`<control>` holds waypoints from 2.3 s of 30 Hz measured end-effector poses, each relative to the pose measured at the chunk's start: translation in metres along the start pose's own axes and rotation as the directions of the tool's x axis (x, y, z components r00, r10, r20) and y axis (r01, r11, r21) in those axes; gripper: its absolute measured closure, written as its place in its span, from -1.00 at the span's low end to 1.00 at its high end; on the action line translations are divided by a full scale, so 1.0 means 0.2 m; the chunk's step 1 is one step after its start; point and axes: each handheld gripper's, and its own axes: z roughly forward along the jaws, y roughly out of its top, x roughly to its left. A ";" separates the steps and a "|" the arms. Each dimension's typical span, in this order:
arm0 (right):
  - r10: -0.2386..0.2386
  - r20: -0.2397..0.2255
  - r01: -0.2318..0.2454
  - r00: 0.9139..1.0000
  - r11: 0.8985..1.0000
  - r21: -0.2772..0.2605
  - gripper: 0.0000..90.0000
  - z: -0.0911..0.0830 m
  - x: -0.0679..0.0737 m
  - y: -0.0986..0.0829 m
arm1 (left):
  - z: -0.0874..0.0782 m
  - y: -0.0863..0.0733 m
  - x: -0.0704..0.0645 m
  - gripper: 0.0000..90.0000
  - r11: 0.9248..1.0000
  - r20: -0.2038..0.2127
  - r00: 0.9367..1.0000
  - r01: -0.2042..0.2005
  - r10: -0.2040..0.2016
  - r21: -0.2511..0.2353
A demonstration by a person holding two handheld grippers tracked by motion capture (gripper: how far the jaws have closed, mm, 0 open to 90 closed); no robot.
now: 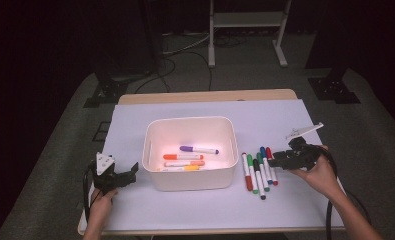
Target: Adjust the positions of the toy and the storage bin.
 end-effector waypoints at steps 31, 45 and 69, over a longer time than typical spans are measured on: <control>0.119 0.233 -0.134 0.965 0.990 0.051 0.49 0.05 -0.16 -0.21 | 0.00 0.00 0.00 -1.00 1.000 -0.001 1.000 -0.006 0.006 0.000; 0.150 0.209 -0.158 0.966 0.987 0.026 0.68 -0.03 -0.16 -0.22 | 0.00 0.00 0.00 -1.00 1.000 -0.002 1.000 -0.001 0.001 0.005; -0.036 -0.054 0.028 0.998 0.990 -0.138 0.68 -0.39 0.26 0.27 | 0.00 0.00 0.00 -1.00 1.000 0.000 1.000 -0.002 0.002 0.001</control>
